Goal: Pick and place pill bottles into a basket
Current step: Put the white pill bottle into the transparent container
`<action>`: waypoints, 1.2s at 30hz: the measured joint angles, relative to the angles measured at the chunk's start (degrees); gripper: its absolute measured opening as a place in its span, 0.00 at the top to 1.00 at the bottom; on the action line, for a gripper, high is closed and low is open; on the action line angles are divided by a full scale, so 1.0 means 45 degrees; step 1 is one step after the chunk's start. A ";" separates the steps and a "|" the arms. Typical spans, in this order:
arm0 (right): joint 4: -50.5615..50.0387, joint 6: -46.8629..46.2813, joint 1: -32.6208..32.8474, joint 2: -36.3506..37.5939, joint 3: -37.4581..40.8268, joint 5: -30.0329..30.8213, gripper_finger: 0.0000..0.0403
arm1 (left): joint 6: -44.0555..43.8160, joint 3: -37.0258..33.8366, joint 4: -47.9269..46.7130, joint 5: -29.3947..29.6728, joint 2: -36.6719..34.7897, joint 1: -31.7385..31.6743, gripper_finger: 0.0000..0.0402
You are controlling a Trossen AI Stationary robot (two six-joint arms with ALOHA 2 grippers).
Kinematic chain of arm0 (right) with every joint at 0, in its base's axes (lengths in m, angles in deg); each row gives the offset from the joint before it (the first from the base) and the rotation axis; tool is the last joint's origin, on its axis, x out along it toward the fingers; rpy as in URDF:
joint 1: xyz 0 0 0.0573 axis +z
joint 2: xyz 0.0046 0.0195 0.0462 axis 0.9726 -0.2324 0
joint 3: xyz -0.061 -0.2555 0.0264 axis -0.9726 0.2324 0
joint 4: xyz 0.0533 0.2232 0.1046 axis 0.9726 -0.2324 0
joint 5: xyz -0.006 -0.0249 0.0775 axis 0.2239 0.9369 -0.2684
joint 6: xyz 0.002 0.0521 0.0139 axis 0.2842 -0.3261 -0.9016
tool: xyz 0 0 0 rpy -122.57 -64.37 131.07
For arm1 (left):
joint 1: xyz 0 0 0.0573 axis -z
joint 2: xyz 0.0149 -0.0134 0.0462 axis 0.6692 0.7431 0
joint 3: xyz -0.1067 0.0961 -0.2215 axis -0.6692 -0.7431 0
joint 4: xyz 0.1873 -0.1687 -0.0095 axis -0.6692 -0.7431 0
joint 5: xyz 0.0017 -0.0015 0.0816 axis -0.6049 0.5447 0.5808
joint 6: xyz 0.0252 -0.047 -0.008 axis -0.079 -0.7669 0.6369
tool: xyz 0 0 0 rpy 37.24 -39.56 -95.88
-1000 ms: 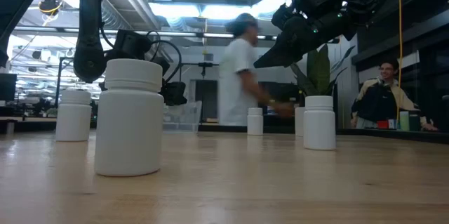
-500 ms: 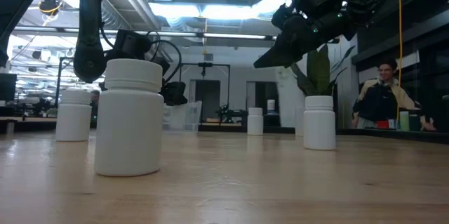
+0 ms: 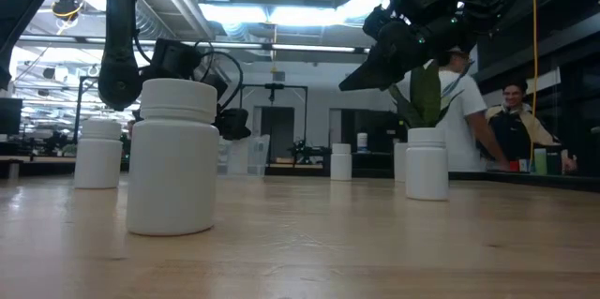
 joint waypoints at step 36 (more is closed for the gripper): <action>-0.0016 0.0398 0.0000 -0.0010 0.0000 0.0005 0.98 | -0.0213 -0.0348 -1.4636 -0.2445 -1.2722 0.6057 0.99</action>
